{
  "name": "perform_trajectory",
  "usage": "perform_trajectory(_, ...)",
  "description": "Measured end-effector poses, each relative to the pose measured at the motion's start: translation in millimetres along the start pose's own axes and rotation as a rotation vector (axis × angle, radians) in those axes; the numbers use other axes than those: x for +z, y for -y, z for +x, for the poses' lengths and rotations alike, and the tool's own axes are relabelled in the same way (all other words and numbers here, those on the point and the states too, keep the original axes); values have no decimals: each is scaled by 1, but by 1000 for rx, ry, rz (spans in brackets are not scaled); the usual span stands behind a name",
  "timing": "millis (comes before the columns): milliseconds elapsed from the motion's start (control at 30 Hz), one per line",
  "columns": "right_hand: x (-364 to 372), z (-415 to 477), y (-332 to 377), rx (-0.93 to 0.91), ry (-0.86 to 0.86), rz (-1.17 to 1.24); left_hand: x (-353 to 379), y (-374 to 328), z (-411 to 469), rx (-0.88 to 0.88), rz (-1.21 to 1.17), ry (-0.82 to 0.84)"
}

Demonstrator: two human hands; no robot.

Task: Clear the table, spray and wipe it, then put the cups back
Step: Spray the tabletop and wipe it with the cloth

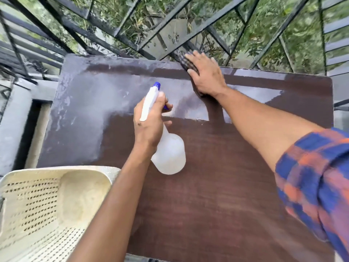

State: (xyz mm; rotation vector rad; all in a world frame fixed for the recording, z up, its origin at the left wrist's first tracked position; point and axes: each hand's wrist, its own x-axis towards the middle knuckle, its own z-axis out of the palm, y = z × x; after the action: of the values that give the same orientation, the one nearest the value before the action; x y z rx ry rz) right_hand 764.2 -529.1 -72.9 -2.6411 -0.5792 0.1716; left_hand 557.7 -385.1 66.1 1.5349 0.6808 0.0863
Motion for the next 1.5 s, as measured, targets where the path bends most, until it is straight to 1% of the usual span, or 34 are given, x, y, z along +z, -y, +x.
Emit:
perform_trajectory(67, -2, -16, -13, 125, -66, 13, -1, -2, 1, 2, 9, 24)
perform_trajectory(100, -3, -21, -17, 158, -86, 15, -3, -2, 1, 5, 17, 30)
perform_trajectory(200, -6, -36, -11, 187, -91, 4, -8, 2, -4, 19, 45, 44)
perform_trajectory(267, -1, -52, 5, 165, -96, 4, -12, 4, -9, 14, 50, 41)
perform_trajectory(333, 11, -80, 27, 95, -56, 16, -14, 8, -14, 5, 47, 40)
perform_trajectory(433, 33, -146, 58, -120, 13, -35, -12, 12, -21, -11, 59, 47)
perform_trajectory(500, 36, -195, 61, -258, 52, -57, -9, 13, -27, -12, 18, 56)
perform_trajectory(567, 29, -237, 47, -317, 59, -43, -5, 13, -32, -19, -1, 63)
perform_trajectory(633, 14, -256, 18, -251, 20, -14, -1, 13, -34, -35, 26, 76)
perform_trajectory(700, -3, -247, -20, -96, -27, -27, 2, 15, -34, -30, 47, 103)
perform_trajectory(800, -28, -195, -60, 264, -121, -44, 6, 15, -31, -13, 59, 134)
perform_trajectory(867, -37, -148, -66, 488, -182, -36, 10, 14, -27, -10, 64, 137)
perform_trajectory(900, -39, -125, -61, 557, -197, -29, 11, 14, -25, -5, 64, 140)
perform_trajectory(933, -36, -106, -49, 590, -195, -23, 14, 14, -22, -1, 66, 143)
perform_trajectory(967, -32, -92, -34, 575, -180, -18, 16, 13, -21, -3, 73, 146)
perform_trajectory(1000, -27, -82, -16, 505, -149, -16, 21, 13, -18, -5, 83, 150)
perform_trajectory(1100, -12, -82, 19, 170, 14, -31, 37, 12, -12, -9, 100, 172)
perform_trajectory(1133, -11, -88, 19, 113, 46, -36, 41, 10, -11, -7, 98, 183)
perform_trajectory(1167, -13, -94, 10, 103, 48, -36, 47, 8, -10, -3, 93, 202)
perform_trajectory(1233, -25, -106, -22, 176, 1, -32, 59, 5, -9, -1, 82, 231)
perform_trajectory(1267, -35, -112, -42, 254, -44, -36, 64, 5, -9, -2, 76, 244)
perform_trajectory(1367, -75, -139, -117, 607, -210, -35, 77, 6, -11, -1, 56, 271)
perform_trajectory(1433, -99, -167, -166, 808, -232, -10, 83, 8, -14, 6, 63, 290)
perform_trajectory(1500, -109, -200, -193, 834, -199, 9, 86, 10, -18, 10, 84, 314)
